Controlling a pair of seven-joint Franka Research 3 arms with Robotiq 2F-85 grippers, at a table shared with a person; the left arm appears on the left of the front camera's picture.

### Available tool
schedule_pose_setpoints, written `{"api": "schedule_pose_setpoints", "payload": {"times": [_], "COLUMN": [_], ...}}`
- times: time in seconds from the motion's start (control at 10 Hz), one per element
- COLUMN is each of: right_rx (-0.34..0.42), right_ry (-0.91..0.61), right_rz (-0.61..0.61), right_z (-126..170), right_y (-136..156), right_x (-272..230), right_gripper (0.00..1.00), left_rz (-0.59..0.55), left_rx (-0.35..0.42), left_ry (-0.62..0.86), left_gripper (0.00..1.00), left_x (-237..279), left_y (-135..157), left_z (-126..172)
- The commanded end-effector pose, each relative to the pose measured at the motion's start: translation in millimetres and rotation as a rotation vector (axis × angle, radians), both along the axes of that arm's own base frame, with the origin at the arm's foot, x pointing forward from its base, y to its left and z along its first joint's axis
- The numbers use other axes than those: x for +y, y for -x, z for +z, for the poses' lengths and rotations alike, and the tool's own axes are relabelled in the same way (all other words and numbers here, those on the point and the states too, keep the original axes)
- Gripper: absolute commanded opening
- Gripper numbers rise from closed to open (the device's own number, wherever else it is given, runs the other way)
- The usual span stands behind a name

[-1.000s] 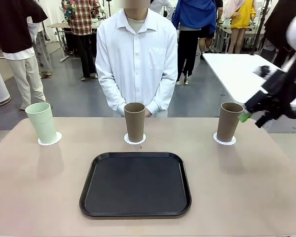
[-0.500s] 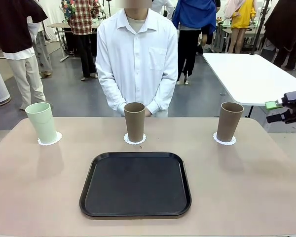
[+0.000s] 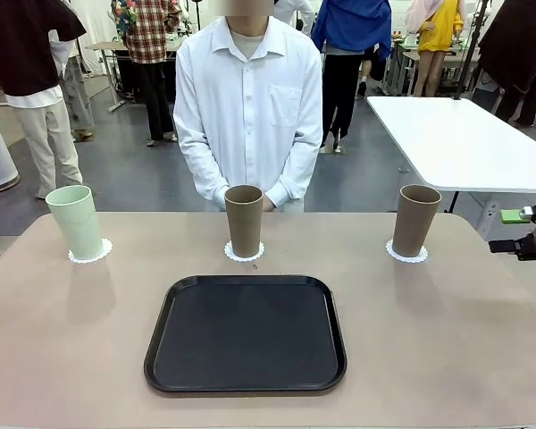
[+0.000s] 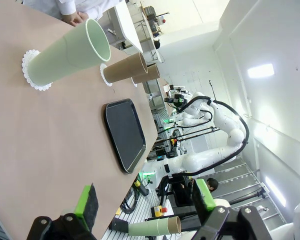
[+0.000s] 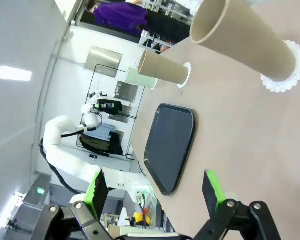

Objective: Place coasters on the table and set cups on them.
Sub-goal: Take one Reusable plastic cup from the Flat Tray and place it on a coaster set by the human.

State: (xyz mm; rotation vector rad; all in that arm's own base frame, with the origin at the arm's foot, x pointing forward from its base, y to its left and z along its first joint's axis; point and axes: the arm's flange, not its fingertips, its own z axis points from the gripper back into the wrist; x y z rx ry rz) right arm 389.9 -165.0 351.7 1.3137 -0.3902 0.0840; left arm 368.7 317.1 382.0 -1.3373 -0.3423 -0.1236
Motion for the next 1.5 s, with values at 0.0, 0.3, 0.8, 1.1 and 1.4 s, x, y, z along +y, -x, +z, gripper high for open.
{"api": "schedule_pose_setpoints", "payload": {"times": [0.0,0.3,0.8,1.1,1.4], "right_rx": [0.005,0.06,0.033,0.06,0.06], "right_ry": [-0.028,0.005,0.026,0.034,0.034], "right_rz": [-0.041,-0.076,-0.091,-0.057,-0.057], "right_z": [-1,-15,-19,-20,-20], "right_y": [-7,-12,-13,-13,-13], "right_x": [1,9,11,7,7], "right_gripper": [1.0,1.0,1.0,1.0,1.0], "left_rz": [0.003,0.003,0.003,0.003,0.003], "left_rx": [0.001,0.001,0.001,0.001,0.001], "left_ry": [-0.002,-0.002,-0.002,-0.002,-0.002], "left_gripper": [1.0,1.0,1.0,1.0,1.0], "left_x": [-1,-1,-1,-1,-1], "left_y": [2,2,2,2,2], "left_z": [3,3,3,3,3]}}
